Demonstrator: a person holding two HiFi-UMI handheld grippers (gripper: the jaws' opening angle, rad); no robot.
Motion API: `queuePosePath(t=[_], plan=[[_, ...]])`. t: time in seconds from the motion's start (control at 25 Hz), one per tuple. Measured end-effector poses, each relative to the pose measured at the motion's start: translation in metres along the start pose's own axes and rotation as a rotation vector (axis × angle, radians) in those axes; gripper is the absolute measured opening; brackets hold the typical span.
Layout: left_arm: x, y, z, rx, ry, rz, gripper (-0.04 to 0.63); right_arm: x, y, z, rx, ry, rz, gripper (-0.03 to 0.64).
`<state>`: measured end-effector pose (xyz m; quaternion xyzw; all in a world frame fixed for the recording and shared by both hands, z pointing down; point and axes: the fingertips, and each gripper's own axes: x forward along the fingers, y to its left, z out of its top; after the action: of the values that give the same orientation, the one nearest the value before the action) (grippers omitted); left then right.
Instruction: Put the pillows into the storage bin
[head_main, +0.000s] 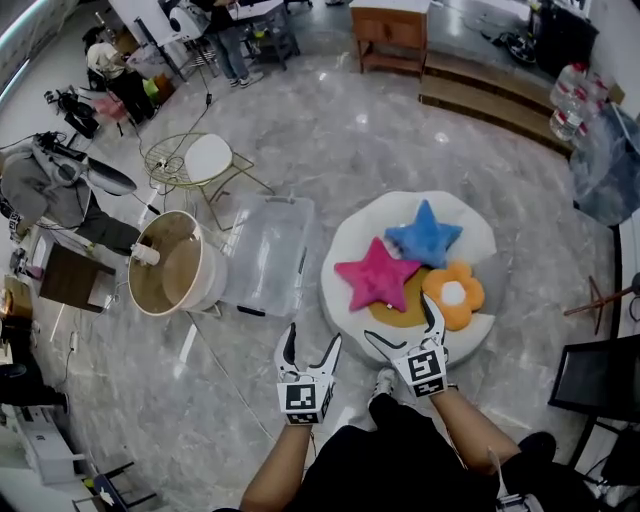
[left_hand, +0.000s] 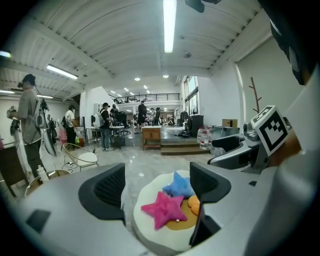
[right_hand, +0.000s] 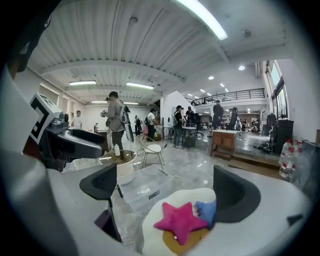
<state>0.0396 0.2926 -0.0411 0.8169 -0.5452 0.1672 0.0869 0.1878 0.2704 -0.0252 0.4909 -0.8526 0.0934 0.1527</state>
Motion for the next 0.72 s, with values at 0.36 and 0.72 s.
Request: queuePosePath(t=[0.36,0.72], plan=[[0.076,-0.011,-0.021,0.02,0.056,-0.092,0.387,0.04,-0.042,-0.038,0.019,0.049,-0.042,0.598],[0.181,0.009,-0.107,0.026,0.138,-0.2,0.387,0.109,-0.071,-0.136,0.045,0.167,-0.108,0.598]])
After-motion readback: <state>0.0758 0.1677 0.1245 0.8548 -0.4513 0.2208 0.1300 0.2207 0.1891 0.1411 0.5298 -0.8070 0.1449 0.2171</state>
